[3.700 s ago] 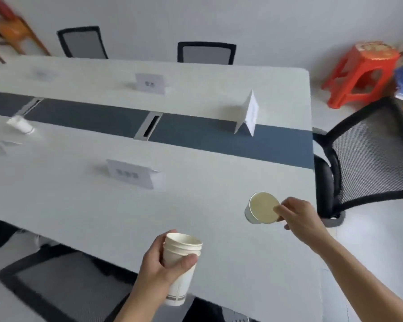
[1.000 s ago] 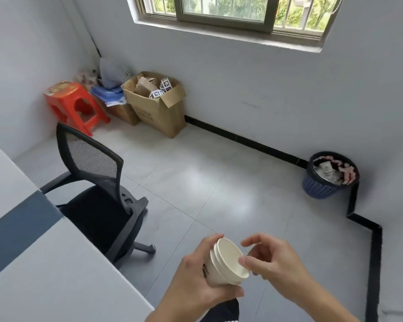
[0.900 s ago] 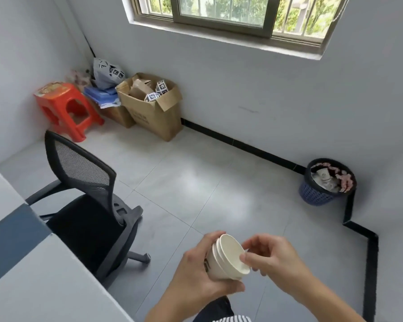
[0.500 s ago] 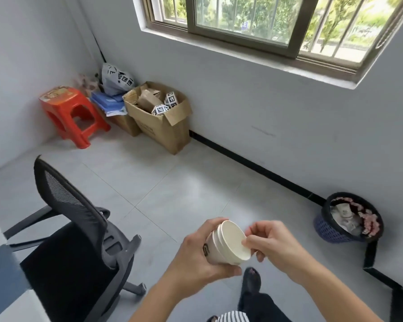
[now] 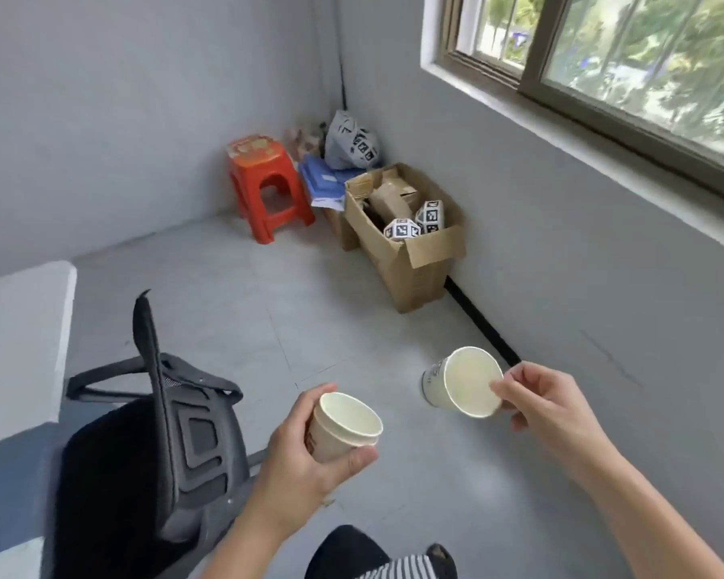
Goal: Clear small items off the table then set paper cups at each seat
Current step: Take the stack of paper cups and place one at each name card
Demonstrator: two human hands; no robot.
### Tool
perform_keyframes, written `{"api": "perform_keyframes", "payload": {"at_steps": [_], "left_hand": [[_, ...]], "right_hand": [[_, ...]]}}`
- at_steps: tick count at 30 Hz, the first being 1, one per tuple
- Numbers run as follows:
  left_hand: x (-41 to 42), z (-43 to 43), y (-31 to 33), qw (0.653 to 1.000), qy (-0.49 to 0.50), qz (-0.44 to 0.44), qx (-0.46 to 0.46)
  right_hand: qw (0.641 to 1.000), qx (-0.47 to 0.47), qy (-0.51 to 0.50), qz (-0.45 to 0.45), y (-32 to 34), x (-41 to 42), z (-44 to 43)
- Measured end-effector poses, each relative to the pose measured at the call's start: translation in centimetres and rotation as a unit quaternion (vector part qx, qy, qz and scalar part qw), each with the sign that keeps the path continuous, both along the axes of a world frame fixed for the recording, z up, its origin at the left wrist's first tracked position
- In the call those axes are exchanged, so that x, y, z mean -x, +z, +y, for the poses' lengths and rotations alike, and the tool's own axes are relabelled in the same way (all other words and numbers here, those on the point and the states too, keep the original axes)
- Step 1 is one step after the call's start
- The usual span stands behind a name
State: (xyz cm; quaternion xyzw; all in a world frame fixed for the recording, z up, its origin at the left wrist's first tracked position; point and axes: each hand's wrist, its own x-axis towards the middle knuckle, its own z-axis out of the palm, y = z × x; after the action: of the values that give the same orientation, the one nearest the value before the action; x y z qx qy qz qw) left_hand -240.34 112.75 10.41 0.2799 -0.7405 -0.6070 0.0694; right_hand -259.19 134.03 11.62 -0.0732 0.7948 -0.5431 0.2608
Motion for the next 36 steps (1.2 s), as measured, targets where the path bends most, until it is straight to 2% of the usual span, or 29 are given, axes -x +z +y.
{"api": "perform_keyframes", "payload": {"at_steps": [5, 10, 13, 19, 24, 30, 36], "left_hand": [[2.2, -5.1, -0.6, 0.986, 0.161, -0.004, -0.049], [5.6, -12.4, -3.1, 0.959, 0.264, -0.004, -0.107], [8.8, -18.3, -3.9, 0.950, 0.283, 0.002, -0.135], [16.0, -31.7, -0.7, 0.946, 0.296, 0.030, -0.131], [17.1, -39.8, 1.1, 0.932, 0.339, 0.042, -0.119], [15.7, -48.2, -0.5, 0.875, 0.468, 0.020, -0.121], [18.1, -58.0, -0.9, 0.804, 0.586, 0.008, -0.103]], "right_hand": [[0.989, -0.063, 0.112, 0.069, -0.2, 8.4, -8.1], [0.975, -0.095, 0.188, 0.069, -2.6, 13.6, -18.0], [0.972, -0.101, 0.205, 0.051, -3.4, 16.3, -23.9], [0.975, -0.077, 0.206, 0.032, -2.4, 22.9, -36.5], [0.970, -0.057, 0.233, 0.032, -1.8, 26.4, -47.6], [0.938, -0.054, 0.341, 0.028, -3.7, 29.3, -64.2], [0.886, -0.044, 0.461, 0.009, -4.8, 31.7, -82.8]]}}
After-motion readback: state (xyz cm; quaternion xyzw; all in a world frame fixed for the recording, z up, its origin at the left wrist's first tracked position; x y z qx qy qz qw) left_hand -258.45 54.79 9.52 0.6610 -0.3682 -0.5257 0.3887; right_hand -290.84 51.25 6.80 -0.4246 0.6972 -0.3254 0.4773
